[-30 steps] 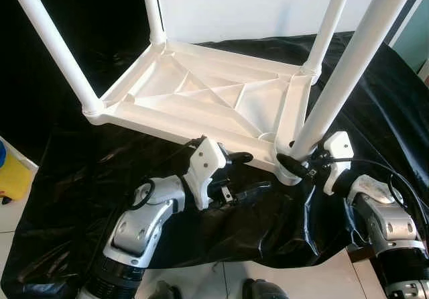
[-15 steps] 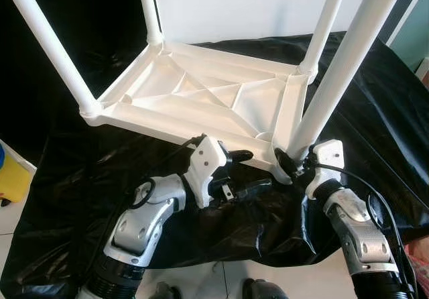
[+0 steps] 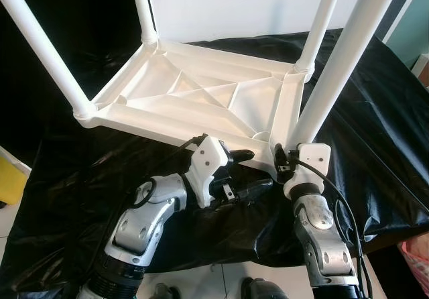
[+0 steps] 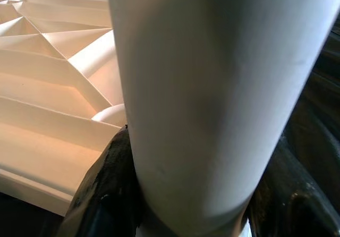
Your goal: Building children table
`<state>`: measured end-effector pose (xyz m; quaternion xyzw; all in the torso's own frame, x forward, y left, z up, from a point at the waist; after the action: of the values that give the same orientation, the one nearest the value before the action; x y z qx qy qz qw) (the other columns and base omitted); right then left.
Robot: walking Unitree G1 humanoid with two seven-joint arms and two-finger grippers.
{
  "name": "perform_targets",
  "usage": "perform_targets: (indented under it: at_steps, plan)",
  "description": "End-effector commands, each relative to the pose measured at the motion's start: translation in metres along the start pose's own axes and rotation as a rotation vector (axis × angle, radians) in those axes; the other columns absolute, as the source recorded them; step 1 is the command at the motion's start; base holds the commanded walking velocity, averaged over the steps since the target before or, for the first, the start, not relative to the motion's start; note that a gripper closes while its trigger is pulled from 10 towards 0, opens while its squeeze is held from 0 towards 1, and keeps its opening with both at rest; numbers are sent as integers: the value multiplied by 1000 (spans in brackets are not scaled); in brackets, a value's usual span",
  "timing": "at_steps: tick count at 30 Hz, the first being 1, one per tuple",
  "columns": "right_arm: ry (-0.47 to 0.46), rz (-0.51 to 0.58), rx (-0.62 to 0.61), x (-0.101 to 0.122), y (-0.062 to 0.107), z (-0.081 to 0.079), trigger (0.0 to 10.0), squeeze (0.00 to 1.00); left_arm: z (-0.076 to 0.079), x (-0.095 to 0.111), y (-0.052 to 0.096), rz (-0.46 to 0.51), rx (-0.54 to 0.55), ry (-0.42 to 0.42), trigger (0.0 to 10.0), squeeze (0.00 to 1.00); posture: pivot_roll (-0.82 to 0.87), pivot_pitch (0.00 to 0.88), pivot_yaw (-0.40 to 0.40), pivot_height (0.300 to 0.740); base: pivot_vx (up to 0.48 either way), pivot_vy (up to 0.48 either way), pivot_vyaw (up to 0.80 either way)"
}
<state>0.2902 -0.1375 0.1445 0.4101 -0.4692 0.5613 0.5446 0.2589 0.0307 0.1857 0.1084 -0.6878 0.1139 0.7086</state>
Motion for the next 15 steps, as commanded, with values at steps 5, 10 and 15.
perform_targets:
  at_steps: [5,10,15]
  plan:
    - [4,-74,18,-9,5,-11,10000,0,0,-1,0,12,31,4,10000,0,-142,145,29,740,0,0,0]
    - [-16,-54,28,-4,6,-10,10000,1000,0,-1,0,12,32,6,10000,0,-142,146,28,740,0,0,0]
    - [4,13,43,1,4,9,10000,1000,0,-1,-1,11,32,6,10000,0,-148,145,33,740,0,0,0]
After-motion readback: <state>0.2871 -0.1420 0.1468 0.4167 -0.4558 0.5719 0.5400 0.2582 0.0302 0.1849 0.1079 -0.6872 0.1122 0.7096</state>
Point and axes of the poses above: a point about 5 cm out from each wrist's last joint towards the gripper, its own y axis pointing back from the gripper into the wrist, its own x axis along the axis of the wrist's last joint, z = x × y, the point moved 2 cm from there along -y, pointing out of the wrist towards the gripper, and after that the axes turned 12 degrees about y, right-handed, at the moved point
